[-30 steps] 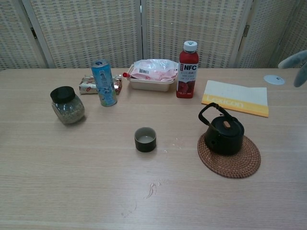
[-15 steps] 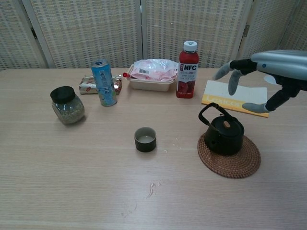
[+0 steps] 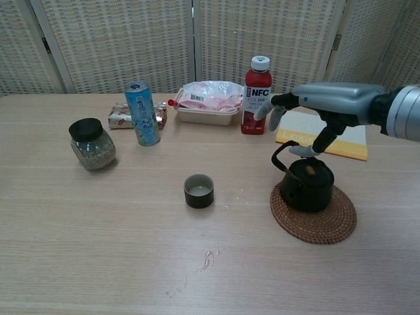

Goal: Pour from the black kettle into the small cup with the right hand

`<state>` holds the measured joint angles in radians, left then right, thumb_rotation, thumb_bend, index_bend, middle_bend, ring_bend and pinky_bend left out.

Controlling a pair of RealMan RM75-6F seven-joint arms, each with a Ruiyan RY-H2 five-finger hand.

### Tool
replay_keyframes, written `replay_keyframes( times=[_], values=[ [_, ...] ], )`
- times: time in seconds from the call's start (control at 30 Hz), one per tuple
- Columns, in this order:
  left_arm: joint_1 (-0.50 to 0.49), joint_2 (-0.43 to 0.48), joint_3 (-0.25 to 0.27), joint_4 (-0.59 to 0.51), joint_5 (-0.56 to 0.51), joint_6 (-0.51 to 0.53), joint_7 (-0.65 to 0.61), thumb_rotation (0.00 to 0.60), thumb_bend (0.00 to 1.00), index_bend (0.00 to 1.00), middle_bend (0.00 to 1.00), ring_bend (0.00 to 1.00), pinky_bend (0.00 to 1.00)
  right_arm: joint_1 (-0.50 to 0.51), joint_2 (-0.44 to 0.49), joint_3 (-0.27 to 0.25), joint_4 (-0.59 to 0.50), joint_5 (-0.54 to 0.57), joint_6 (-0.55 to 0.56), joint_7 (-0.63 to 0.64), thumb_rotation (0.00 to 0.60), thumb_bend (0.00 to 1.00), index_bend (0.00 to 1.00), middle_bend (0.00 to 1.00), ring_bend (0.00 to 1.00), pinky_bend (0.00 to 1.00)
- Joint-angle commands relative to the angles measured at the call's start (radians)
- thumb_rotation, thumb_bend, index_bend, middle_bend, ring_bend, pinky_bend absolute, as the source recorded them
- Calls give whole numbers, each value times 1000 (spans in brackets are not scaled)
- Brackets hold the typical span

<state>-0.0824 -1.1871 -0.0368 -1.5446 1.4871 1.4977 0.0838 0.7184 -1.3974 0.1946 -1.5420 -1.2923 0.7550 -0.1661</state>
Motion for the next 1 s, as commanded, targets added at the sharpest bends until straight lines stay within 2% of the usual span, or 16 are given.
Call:
replay_keyframes(
  times=[0.03,0.4,1.0],
  values=[
    [-1,0,-1,0,0,-1,1,600,239,145,10,70,16,29,-29,3,36,27,-28,-1,600,322,180,272,147,109],
    [2,1,-4,5,-11,-4,3,600,239,145,10,70,16,103,-80,-12,113,85,-104,0,600,333,183,296,147,109],
    [5,-6,-3,28,-13,-8,-18,600,239,145,10,70,16,128,-87,-63,138,157,-117,-26,600,366,200,346,147,109]
  ],
)
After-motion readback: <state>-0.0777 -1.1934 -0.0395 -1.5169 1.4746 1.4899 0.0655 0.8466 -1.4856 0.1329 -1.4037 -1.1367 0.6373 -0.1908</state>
